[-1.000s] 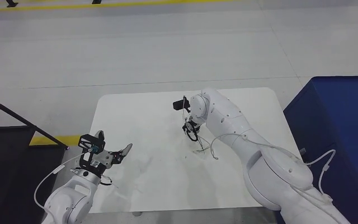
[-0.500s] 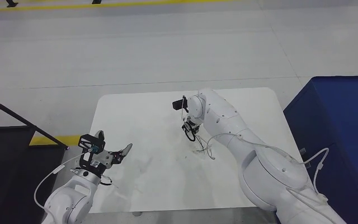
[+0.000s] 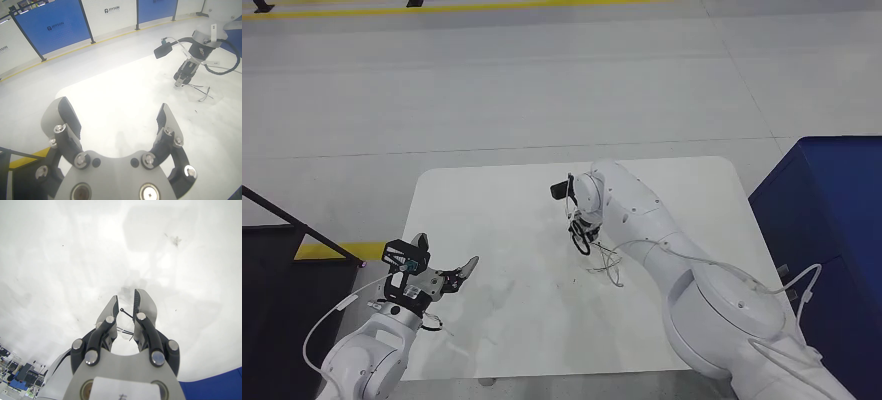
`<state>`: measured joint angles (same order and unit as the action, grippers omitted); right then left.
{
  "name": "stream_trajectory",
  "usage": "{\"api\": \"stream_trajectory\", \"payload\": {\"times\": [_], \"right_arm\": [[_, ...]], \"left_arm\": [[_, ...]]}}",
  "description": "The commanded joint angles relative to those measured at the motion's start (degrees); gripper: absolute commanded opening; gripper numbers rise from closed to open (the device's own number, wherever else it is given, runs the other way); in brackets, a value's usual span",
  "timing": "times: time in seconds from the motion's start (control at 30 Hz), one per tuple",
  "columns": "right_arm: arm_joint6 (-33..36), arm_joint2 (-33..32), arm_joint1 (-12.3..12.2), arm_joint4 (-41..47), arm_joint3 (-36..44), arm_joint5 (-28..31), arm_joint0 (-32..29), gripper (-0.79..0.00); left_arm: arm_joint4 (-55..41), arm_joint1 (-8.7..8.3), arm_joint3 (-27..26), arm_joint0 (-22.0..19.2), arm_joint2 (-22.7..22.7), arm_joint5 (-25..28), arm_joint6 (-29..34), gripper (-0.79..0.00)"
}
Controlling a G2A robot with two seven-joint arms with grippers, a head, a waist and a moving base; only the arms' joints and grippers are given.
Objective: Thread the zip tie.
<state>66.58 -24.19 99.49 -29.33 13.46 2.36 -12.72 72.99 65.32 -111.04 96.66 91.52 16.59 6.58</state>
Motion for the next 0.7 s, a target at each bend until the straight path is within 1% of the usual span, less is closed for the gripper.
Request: {"api": "stream_trajectory", "payload": {"times": [0.0, 0.1, 0.17, 0.2, 0.23, 0.27, 0.33, 0.37, 0.4, 0.43, 0.67], "right_arm": [[0.01, -0.03, 0.16, -0.25, -0.09, 0.38, 0.00, -0.582], [-1.22, -0.15, 0.25, -0.74, -0.30, 1.72, 0.15, -0.585], [-2.22, -0.33, 0.15, -0.92, -0.31, 4.30, 0.36, -0.622], [-3.32, -0.52, 0.04, -0.91, -0.44, 5.42, 0.50, -0.625], [-4.01, -0.72, -0.10, -0.83, -0.43, 7.10, 0.66, -0.585], [-4.20, -0.95, -0.30, -0.69, -0.74, 8.90, 0.89, -0.603], [-3.95, -1.60, -0.69, 0.12, -1.07, 12.73, 1.28, -0.705], [-3.27, -1.85, -0.92, 0.44, -1.19, 15.24, 1.46, -0.696], [-2.79, -2.36, -1.14, 1.36, -1.37, 17.55, 1.60, -0.499], [-2.79, -2.36, -1.14, 1.36, -1.37, 17.55, 1.60, -0.425], [-2.79, -2.36, -1.14, 1.36, -1.37, 17.55, 1.60, -0.425]], "left_arm": [[0.00, 0.00, 0.00, 0.00, 0.00, 0.00, 0.00, 0.000], [0.00, 0.00, 0.00, 0.00, 0.00, 0.00, 0.00, 0.000], [0.00, 0.00, 0.00, 0.00, 0.00, 0.00, 0.00, 0.000], [0.00, 0.00, 0.00, 0.00, 0.00, 0.00, 0.00, 0.000], [0.00, 0.00, 0.00, 0.00, 0.00, 0.00, 0.00, 0.000], [0.00, 0.00, 0.00, 0.00, 0.00, 0.00, 0.00, 0.000], [0.00, 0.00, 0.00, 0.00, 0.00, 0.00, 0.00, 0.000], [0.00, 0.00, 0.00, 0.00, 0.00, 0.00, 0.00, 0.000], [0.00, 0.00, 0.00, 0.00, 0.00, 0.00, 0.00, 0.000], [0.00, 0.00, 0.00, 0.00, 0.00, 0.00, 0.00, 0.000], [0.00, 0.00, 0.00, 0.00, 0.00, 0.00, 0.00, 0.000]]}}
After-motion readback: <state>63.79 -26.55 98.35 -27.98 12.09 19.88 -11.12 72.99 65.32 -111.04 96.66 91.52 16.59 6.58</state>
